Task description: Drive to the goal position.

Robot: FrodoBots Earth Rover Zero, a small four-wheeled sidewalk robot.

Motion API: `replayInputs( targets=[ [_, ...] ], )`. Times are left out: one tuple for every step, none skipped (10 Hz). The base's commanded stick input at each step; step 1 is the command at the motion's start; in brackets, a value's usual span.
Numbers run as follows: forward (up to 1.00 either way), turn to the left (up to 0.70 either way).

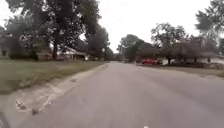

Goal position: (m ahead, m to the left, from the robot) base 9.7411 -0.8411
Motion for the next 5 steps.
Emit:
replayInputs(
  targets=[
    [0.7,0.0],
    [0.7,0.0],
    [0.7,0.0],
    [0.7,0.0],
    [0.7,0.0]
  ],
)
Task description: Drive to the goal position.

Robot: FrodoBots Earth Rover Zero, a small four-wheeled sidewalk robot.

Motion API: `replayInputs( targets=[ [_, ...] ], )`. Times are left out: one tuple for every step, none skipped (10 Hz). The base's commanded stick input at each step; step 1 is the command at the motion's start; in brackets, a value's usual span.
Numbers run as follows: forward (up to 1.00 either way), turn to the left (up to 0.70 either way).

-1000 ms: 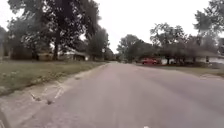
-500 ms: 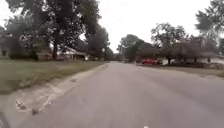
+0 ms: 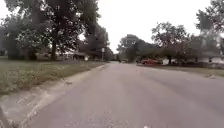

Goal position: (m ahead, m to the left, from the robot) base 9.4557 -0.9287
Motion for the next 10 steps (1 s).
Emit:
replayInputs(
  targets=[
    [0.7,0.0],
    [0.7,0.0],
    [0.7,0.0],
    [0.7,0.0],
    [0.7,0.0],
    [0.7,0.0],
    [0.7,0.0],
    [0.7,0.0],
    [0.7,0.01],
    [0.7,0.01]
  ],
)
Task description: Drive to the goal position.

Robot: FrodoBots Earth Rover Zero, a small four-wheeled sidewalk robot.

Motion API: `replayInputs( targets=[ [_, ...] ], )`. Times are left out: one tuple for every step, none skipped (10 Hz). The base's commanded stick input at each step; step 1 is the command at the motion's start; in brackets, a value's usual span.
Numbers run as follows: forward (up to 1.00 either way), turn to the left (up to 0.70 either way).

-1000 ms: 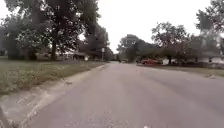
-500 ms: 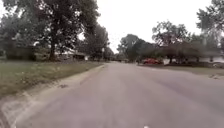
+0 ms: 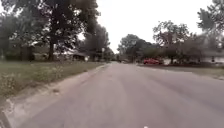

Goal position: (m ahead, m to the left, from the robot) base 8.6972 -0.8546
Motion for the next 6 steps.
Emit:
replayInputs(
  targets=[
    [0.7,0.01],
    [0.7,0.01],
    [0.7,0.01],
    [0.7,0.01],
    [0.7,0.01],
    [0.7,0.01]
  ],
)
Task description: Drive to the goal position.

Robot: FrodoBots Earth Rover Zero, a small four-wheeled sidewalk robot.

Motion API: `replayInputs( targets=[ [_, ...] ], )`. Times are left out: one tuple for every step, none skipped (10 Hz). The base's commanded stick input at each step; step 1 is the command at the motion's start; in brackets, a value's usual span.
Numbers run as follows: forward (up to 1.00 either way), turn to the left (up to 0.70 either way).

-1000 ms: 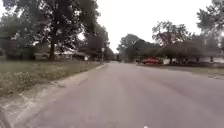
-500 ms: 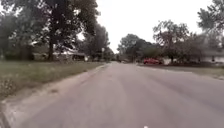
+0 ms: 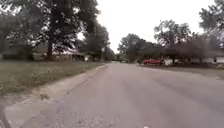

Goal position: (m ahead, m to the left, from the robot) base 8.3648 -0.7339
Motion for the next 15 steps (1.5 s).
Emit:
replayInputs(
  targets=[
    [0.7,0.01],
    [0.7,0.01],
    [0.7,0.01],
    [0.7,0.01],
    [0.7,0.0],
    [0.7,0.0],
    [0.7,0.0],
    [0.7,0.0],
    [0.7,0.0],
    [0.7,0.0],
    [0.7,0.0],
    [0.7,0.0],
    [0.7,0.0],
    [0.7,0.0],
    [0.7,0.0]
  ],
)
